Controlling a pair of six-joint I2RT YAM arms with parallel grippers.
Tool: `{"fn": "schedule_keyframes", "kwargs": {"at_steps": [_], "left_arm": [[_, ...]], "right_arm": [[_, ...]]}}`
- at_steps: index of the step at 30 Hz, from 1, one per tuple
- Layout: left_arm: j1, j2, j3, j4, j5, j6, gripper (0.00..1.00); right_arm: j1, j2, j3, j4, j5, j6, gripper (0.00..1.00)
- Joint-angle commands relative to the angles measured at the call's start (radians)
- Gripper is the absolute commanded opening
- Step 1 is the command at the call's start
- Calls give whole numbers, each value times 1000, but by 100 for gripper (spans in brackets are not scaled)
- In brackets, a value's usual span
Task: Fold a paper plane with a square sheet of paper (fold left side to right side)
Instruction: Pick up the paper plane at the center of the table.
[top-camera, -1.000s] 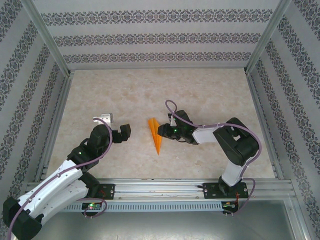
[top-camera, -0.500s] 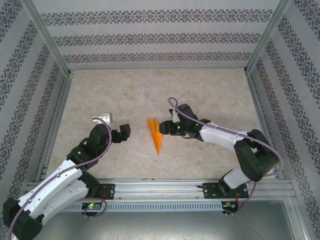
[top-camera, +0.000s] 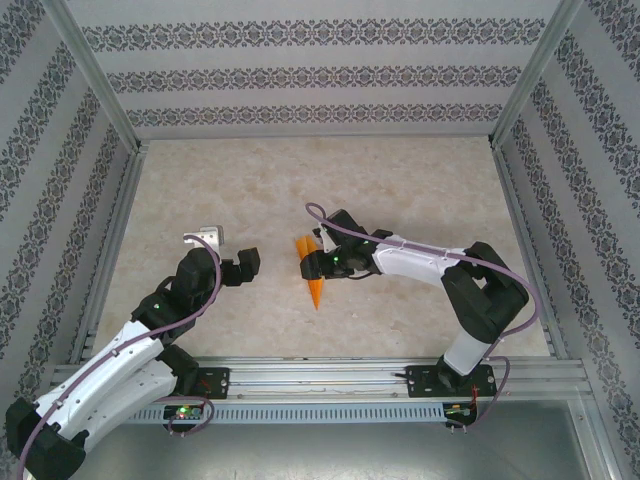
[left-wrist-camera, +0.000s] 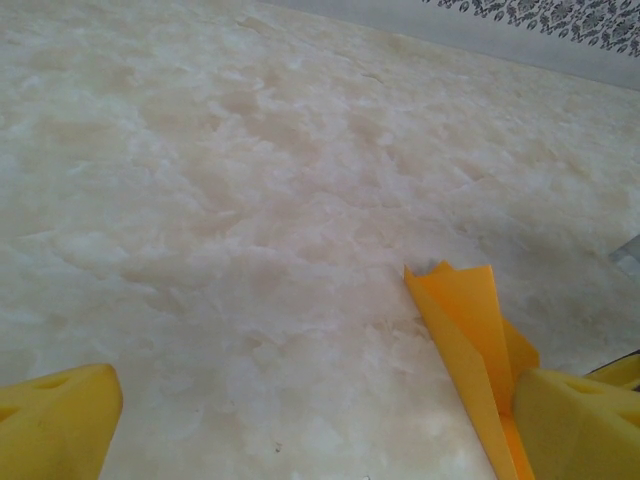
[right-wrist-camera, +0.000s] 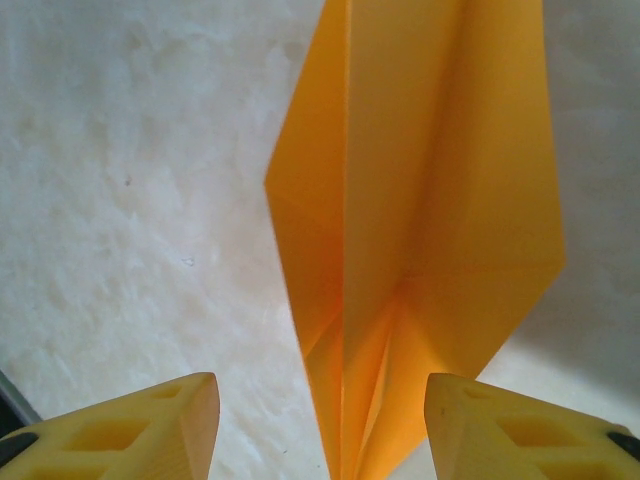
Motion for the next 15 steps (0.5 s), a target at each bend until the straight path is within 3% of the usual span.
{"fn": "schedule_keyframes", "kwargs": {"at_steps": [1,8,15], "left_arm": [[15,-17,25,-34,0,-7,100],[17,-16,22,-35,1,-7,100],[21,-16,23,-35,4,-6,100]], "right_arm": [[14,24,41,-37,25,-15,57],[20,59,61,-52,37,-18,56],[22,87,82,-72,47,-22,47]]}}
